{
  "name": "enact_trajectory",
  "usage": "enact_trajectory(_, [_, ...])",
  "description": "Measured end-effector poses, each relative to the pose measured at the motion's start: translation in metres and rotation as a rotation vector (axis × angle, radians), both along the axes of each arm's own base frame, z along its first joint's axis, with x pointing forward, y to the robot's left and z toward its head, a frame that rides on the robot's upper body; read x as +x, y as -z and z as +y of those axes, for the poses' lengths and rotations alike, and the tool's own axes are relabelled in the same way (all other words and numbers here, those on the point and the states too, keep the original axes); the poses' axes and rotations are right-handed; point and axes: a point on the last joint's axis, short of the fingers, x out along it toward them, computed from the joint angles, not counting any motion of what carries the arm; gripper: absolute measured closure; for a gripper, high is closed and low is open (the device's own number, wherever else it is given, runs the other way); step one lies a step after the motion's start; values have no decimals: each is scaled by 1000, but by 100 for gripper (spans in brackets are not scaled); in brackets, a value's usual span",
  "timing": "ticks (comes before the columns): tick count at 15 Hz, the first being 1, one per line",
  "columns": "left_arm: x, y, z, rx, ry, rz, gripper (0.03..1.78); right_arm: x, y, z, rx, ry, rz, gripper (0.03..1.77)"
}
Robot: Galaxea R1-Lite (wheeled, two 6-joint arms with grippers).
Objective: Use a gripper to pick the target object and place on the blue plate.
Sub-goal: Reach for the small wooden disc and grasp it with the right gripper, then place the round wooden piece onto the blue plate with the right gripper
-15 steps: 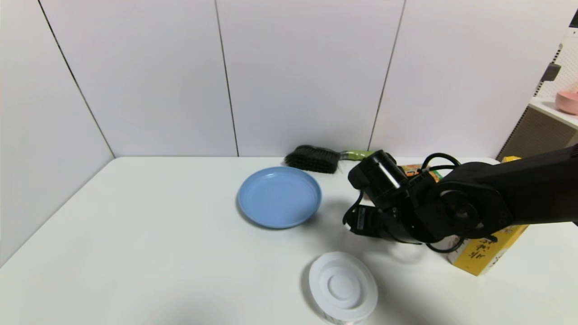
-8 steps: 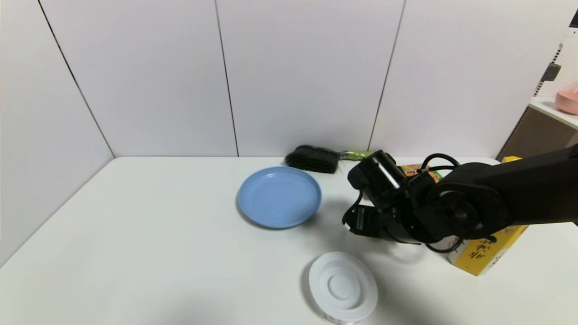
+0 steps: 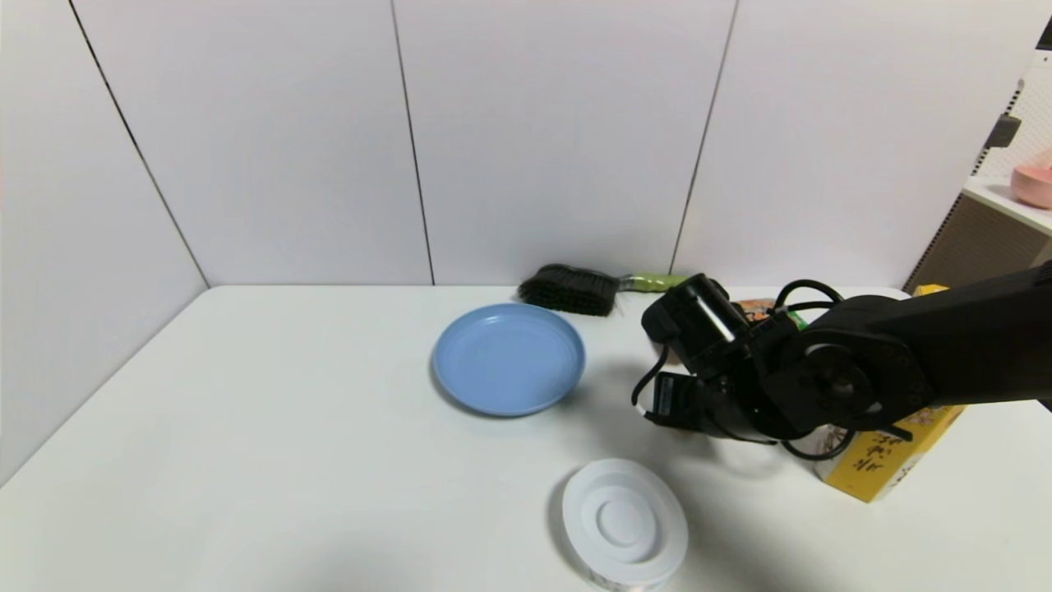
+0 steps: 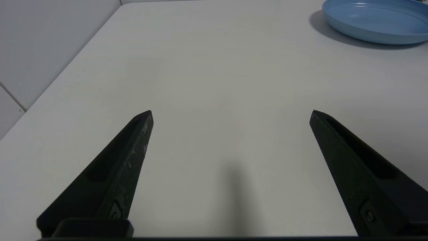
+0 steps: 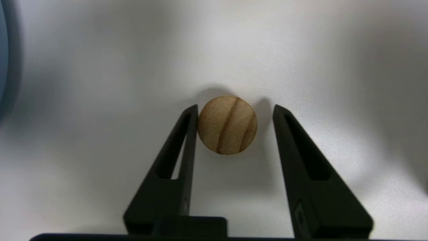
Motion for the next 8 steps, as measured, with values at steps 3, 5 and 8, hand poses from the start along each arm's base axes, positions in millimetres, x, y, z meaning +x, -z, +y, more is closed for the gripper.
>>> enact_trajectory(3, [0, 0, 0, 0, 0, 0, 12, -1, 1, -1, -4, 1, 6, 134])
enact_trajectory(5, [0, 0, 0, 0, 0, 0, 12, -2, 1, -1, -6, -1, 9, 134])
enact_trajectory(8, [0, 0, 0, 0, 0, 0, 12, -2, -2, -2, -2, -4, -2, 134])
